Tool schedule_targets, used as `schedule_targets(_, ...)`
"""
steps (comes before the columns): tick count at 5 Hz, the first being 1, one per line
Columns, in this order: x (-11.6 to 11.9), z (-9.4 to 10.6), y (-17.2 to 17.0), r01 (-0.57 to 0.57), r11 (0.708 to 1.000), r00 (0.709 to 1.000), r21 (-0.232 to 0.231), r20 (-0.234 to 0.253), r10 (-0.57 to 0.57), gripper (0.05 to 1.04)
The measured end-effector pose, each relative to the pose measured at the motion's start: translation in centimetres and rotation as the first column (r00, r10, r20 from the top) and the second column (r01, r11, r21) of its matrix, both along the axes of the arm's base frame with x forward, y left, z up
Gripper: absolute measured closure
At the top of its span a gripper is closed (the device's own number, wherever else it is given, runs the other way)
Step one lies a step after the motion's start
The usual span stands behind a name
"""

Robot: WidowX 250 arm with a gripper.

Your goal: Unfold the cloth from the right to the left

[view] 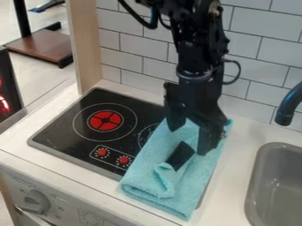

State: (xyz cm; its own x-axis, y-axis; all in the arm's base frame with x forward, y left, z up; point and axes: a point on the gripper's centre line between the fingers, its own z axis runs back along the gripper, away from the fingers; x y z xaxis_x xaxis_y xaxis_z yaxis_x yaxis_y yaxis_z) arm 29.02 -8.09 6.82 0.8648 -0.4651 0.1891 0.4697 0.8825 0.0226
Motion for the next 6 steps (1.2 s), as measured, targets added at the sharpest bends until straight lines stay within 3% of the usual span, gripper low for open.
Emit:
schedule_targets(2,0.3,-1.1,0.3,-0.025,0.999,1.000,0.024,-0.003,0.025,0.085)
schedule_targets(3,-0.3,-1.6,0.7,-0.024,0.999,1.000,0.041,-0.016,0.025,0.148)
schedule_targets(4,-0.3,-2.1,1.0,-0.022,0.999,0.999,0.048,-0.026,0.023,0.464)
schedule_targets(5,-0.4,-2.7,1.1,-0.006,0.998,0.999,0.056,-0.045,0.008,0.638)
schedule_targets(6,-0.4,-3.0,1.1,-0.007,0.998,0.998,0.058,-0.054,0.010,0.324)
